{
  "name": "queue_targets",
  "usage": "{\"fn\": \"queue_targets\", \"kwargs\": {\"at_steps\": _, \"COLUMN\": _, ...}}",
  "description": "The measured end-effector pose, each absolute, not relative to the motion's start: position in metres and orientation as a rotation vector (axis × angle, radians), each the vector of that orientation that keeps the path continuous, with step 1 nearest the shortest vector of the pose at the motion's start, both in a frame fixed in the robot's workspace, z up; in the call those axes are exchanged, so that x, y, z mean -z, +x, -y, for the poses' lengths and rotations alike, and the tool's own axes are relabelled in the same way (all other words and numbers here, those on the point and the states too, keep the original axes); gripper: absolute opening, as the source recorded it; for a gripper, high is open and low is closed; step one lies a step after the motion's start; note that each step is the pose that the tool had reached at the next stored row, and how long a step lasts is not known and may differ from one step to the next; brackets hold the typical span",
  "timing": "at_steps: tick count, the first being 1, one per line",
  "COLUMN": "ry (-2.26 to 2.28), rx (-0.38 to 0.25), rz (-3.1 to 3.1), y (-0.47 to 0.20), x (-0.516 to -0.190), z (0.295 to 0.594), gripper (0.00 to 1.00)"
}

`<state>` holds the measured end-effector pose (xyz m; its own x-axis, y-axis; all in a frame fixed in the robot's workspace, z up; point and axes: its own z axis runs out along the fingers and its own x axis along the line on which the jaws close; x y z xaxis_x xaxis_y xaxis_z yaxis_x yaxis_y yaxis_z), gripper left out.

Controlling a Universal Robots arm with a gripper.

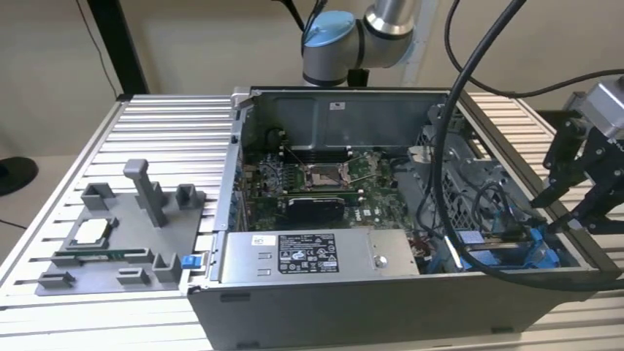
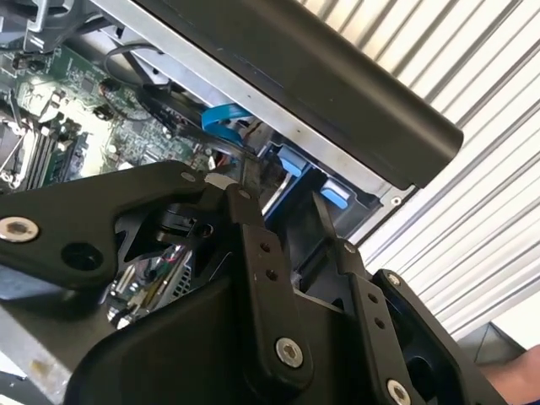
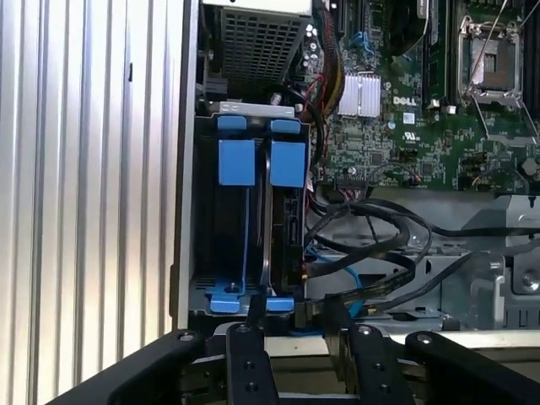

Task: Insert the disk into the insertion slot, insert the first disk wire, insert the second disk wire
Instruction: 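Insert the second disk wire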

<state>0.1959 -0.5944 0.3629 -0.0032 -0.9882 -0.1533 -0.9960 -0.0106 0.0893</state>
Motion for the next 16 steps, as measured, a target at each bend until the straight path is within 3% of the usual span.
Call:
{"fn": "queue_targets", "kwargs": {"at_steps": 9, "ry": -2.136, "rx": -0.342, "rz": -2.140, "y": 0.1991, "x": -0.3561, "z": 0.5951, "gripper": 1.00}}
{"fn": "queue_targets", "kwargs": {"at_steps": 16, "ry": -2.123, "rx": -0.358, "rz": -2.133, "y": 0.2010, "x": -0.3530, "z": 0.6040, "gripper": 1.00}}
